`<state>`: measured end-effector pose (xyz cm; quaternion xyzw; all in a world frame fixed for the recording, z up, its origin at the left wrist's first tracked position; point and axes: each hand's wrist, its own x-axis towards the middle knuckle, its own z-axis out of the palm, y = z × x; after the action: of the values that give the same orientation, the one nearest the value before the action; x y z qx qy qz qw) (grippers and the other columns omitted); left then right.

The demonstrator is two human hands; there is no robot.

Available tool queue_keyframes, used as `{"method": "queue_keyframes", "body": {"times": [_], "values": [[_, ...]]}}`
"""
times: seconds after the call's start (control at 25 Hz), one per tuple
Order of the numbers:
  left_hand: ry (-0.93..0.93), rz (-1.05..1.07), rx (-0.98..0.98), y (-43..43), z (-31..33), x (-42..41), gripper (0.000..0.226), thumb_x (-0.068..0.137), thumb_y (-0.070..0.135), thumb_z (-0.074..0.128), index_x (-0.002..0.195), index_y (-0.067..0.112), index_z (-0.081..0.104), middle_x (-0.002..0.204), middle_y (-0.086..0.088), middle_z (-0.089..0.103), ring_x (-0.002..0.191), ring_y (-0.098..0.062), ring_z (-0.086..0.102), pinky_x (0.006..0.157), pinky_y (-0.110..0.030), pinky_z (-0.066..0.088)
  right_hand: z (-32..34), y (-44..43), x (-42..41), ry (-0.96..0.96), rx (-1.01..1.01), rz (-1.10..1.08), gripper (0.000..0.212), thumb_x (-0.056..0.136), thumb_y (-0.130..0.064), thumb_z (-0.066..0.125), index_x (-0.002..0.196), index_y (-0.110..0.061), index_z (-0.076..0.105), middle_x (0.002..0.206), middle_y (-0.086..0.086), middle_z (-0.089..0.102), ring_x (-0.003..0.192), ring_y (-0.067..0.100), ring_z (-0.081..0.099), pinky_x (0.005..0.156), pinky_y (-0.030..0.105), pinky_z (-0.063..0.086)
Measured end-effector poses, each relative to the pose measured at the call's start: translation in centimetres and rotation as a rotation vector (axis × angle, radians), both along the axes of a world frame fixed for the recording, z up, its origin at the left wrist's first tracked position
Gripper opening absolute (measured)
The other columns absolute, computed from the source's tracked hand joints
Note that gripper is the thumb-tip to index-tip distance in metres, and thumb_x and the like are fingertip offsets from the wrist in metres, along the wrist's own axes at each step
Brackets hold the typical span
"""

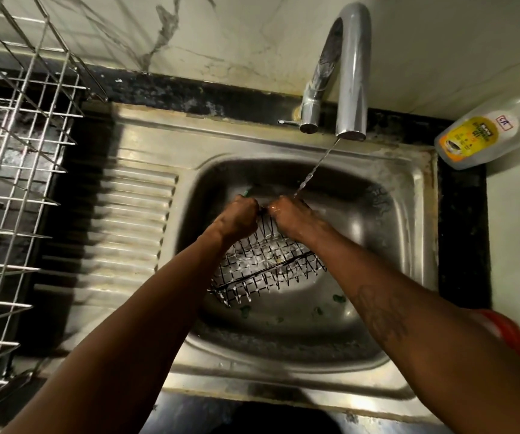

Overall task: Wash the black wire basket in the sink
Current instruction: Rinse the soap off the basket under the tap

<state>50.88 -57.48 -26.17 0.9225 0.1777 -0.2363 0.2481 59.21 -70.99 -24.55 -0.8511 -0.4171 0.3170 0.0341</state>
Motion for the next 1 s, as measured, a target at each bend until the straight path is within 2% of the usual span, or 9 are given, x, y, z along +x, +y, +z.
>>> {"method": "queue_keyframes", "body": {"times": [0.08,0.24,0.32,0.36,0.44,0.56,0.68,0.84,1.0], "values": [[0.0,0.027,0.017,0.1,-0.3,-0.3,0.018,0.091,0.006,0.057,0.102,0.006,0.071,0.099,-0.016,0.07,0.086,-0.032,0.069,0.067,-0.03,0.051,-0.6,0.0,1.0,0.013,0.029,-0.064,0.024,0.105,-0.028,0.043,0.102,-0.02,0.066,0.09,0.005,0.06,0.079,0.022,0.06,0.064,0.031,0.046],[-0.025,0.052,0.023,0.5,-0.1,0.1,0.018,0.089,0.007,0.057,0.1,0.005,0.072,0.097,-0.02,0.069,0.084,-0.034,0.069,0.076,-0.037,0.06,-1.0,-1.0,4.7,0.077,0.043,-0.484,0.012,0.093,-0.022,0.07,0.105,-0.022,0.067,0.106,0.001,0.058,0.091,0.019,0.06,0.083,0.035,0.053],[-0.045,0.048,0.026,0.5,0.3,0.5,0.019,0.088,0.004,0.057,0.1,0.002,0.072,0.095,-0.021,0.069,0.085,-0.036,0.069,0.076,-0.038,0.06,-1.0,-1.4,4.6,0.096,0.092,-0.569,0.007,0.095,-0.024,0.064,0.089,-0.021,0.066,0.095,0.002,0.062,0.085,0.023,0.063,0.076,0.036,0.052],[-0.047,0.044,0.03,0.5,0.5,0.6,0.018,0.088,0.004,0.057,0.098,0.001,0.071,0.094,-0.021,0.069,0.085,-0.036,0.068,0.075,-0.036,0.059,-0.9,-1.5,4.3,0.082,0.102,-0.595,0.019,0.096,-0.027,0.058,0.08,-0.019,0.063,0.087,0.005,0.065,0.081,0.027,0.065,0.071,0.037,0.051],[-0.031,0.02,0.045,0.3,0.6,0.8,0.017,0.09,0.004,0.056,0.096,0.002,0.072,0.091,-0.019,0.069,0.079,-0.032,0.065,0.071,-0.034,0.055,-1.1,-1.6,3.5,0.09,0.121,-0.578,0.031,0.098,-0.032,0.05,0.073,-0.019,0.063,0.077,0.007,0.065,0.074,0.027,0.066,0.062,0.037,0.051],[-0.024,0.006,0.038,0.1,0.1,0.9,0.016,0.092,0.005,0.057,0.094,0.004,0.073,0.084,-0.011,0.066,0.07,-0.023,0.059,0.062,-0.029,0.049,-0.7,-1.9,2.8,0.145,0.077,-0.424,0.024,0.102,-0.034,0.052,0.093,-0.027,0.073,0.086,0.001,0.07,0.071,0.017,0.066,0.058,0.032,0.052],[-0.042,-0.026,-0.008,-0.2,-0.3,0.8,0.014,0.092,0.008,0.059,0.091,0.008,0.073,0.083,-0.007,0.068,0.074,-0.024,0.066,0.064,-0.032,0.054,-0.7,-2.4,3.3,0.153,0.099,-0.379,0.015,0.099,-0.026,0.061,0.101,-0.026,0.076,0.095,0.0,0.073,0.078,0.013,0.066,0.073,0.034,0.058],[-0.074,0.002,-0.003,-0.7,-0.6,1.5,0.016,0.092,0.01,0.058,0.091,0.011,0.074,0.082,-0.006,0.068,0.07,-0.022,0.063,0.061,-0.031,0.052,-0.4,-3.0,3.6,0.123,0.119,-0.377,0.019,0.096,-0.016,0.067,0.112,-0.022,0.075,0.106,-0.01,0.065,0.08,-0.002,0.05,0.082,0.026,0.046],[-0.179,-0.06,-0.074,-1.4,0.0,3.2,0.015,0.098,0.016,0.06,0.101,0.014,0.074,0.091,-0.004,0.074,0.073,-0.017,0.063,0.065,-0.025,0.045,-0.7,-2.0,2.8,0.098,0.061,-0.193,0.021,0.095,-0.012,0.058,0.092,-0.026,0.073,0.084,-0.001,0.068,0.073,0.017,0.065,0.072,0.042,0.06]]}}
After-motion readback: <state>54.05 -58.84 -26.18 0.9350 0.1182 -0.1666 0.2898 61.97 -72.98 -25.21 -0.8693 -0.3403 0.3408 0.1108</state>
